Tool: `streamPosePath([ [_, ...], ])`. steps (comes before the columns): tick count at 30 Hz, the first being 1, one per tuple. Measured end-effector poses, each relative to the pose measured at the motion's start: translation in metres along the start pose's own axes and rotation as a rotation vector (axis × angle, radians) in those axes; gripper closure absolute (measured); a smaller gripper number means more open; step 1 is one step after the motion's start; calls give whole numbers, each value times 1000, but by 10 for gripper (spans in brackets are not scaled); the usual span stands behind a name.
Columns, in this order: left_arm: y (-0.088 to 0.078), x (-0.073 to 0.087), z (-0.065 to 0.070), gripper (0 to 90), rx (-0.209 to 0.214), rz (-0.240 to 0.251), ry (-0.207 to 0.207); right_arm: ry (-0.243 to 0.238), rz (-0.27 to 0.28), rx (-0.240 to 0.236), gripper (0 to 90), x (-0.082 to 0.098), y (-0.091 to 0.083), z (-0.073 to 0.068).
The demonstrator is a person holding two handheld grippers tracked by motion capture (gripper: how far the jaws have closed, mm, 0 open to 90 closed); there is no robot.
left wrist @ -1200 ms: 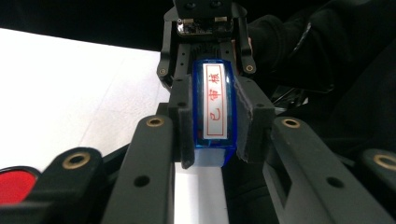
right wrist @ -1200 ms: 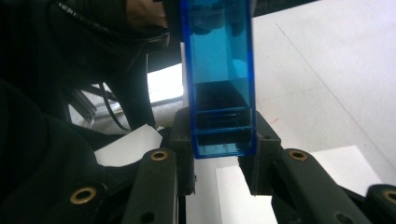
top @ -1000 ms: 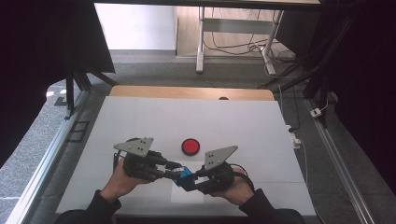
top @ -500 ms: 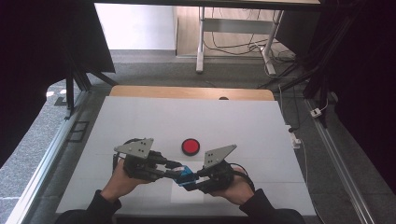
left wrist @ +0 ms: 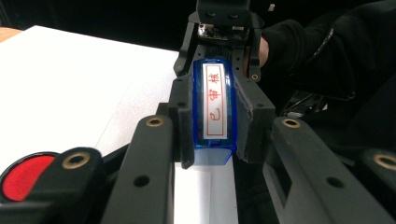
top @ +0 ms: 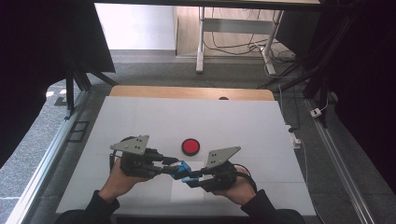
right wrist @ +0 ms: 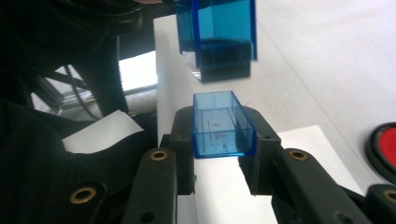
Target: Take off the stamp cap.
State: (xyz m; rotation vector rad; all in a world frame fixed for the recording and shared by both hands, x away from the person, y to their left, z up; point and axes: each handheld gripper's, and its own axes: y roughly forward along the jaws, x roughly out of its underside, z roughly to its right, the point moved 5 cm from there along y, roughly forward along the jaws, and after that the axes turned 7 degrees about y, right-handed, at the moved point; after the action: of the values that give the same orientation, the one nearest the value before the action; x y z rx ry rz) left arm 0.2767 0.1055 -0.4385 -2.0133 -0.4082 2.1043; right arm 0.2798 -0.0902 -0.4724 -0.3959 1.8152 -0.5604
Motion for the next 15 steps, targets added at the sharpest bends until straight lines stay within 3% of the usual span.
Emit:
streamPosePath([
  [10,0,4,-2,710,-42,-39,-19,20,11,74,694,4,-10,6],
  [15,1,5,-4,710,-50,-68,-54,29,19,107,694,8,-18,10],
])
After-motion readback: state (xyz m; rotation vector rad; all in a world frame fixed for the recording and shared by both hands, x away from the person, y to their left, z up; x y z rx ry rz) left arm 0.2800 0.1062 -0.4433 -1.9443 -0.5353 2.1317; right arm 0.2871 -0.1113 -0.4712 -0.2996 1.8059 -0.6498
